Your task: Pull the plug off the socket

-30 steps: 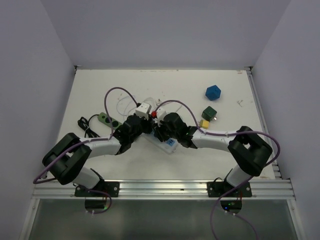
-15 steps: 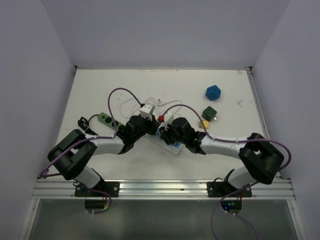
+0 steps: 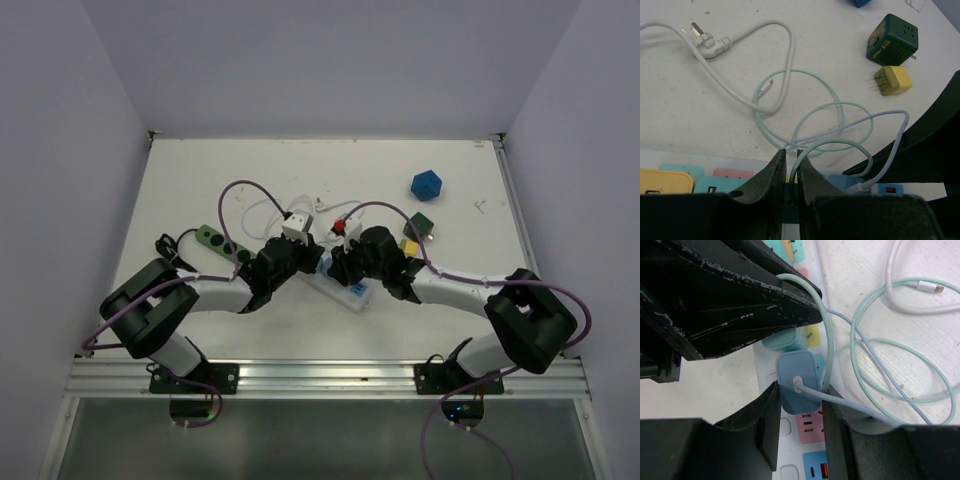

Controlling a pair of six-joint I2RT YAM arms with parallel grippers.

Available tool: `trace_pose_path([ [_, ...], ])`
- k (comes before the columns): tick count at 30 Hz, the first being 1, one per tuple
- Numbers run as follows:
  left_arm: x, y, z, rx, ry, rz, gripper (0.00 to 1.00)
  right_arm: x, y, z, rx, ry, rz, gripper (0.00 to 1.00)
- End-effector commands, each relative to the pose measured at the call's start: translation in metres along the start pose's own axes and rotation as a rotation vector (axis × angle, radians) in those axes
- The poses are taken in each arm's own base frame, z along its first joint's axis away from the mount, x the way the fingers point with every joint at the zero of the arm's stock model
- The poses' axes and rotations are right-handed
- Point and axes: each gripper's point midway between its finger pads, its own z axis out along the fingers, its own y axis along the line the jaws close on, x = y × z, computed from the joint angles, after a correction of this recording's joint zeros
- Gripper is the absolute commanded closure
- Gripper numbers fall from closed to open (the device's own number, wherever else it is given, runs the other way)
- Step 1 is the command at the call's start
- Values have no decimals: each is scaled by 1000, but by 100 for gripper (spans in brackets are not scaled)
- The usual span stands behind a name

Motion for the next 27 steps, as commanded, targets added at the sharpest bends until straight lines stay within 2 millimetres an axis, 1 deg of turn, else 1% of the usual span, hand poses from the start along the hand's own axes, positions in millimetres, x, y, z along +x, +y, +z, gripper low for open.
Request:
trace_pose_path([
  [1,65,53,-17,-203,190,55,93,-49,15,-17,-14,-163,-100,97],
  [2,65,53,-17,-206,190,55,93,-51,13,-18,46,-165,-185,97],
  [3,65,53,-16,-208,193,55,92,-50,19,-19,47,-153,-257,97],
  [4,65,53,-16,-210,193,56,92,-46,32,-21,45,-140,-310,97],
  [5,62,53,-15,-212,190,59,92,-48,29,-22,88,-147,-363,97],
  [6,61,53,-14,-214,187,60,92,-48,32,-24,96,-152,-382,97],
  [7,60,52,-13,-214,188,62,92,-50,36,-25,93,-161,-391,96],
  [11,57,52,-11,-217,183,62,90,-48,31,-28,124,-170,-342,95],
  [15,54,53,-13,-226,182,65,83,-46,22,-33,144,-167,-273,94],
  [16,51,52,-12,-224,178,66,80,-46,14,-35,160,-172,-231,94],
  [17,47,51,-13,-222,169,67,74,-44,11,-42,160,-185,-188,94],
  [18,46,51,-13,-223,172,69,71,-43,8,-45,153,-200,-156,93],
  [19,41,49,-13,-220,165,72,68,-35,-3,-49,148,-213,-77,92],
  [20,36,47,-13,-214,156,77,61,-36,-10,-54,150,-232,-30,92],
  [21,35,47,-14,-217,160,81,60,-42,-17,-65,160,-275,16,92],
  [22,30,45,-14,-213,154,84,59,-32,-39,-71,215,-276,100,91],
  [23,23,43,-14,-207,139,86,56,-31,-48,-76,235,-287,136,90],
  [24,21,42,-15,-203,137,85,55,-34,-65,-87,274,-322,182,90],
  [25,18,40,-16,-196,130,81,53,-25,-68,-88,265,-313,232,90],
  [26,11,37,-18,-188,112,75,51,-24,-74,-92,274,-323,258,89],
  [27,9,36,-19,-183,109,73,50,-25,-85,-97,302,-342,288,88],
])
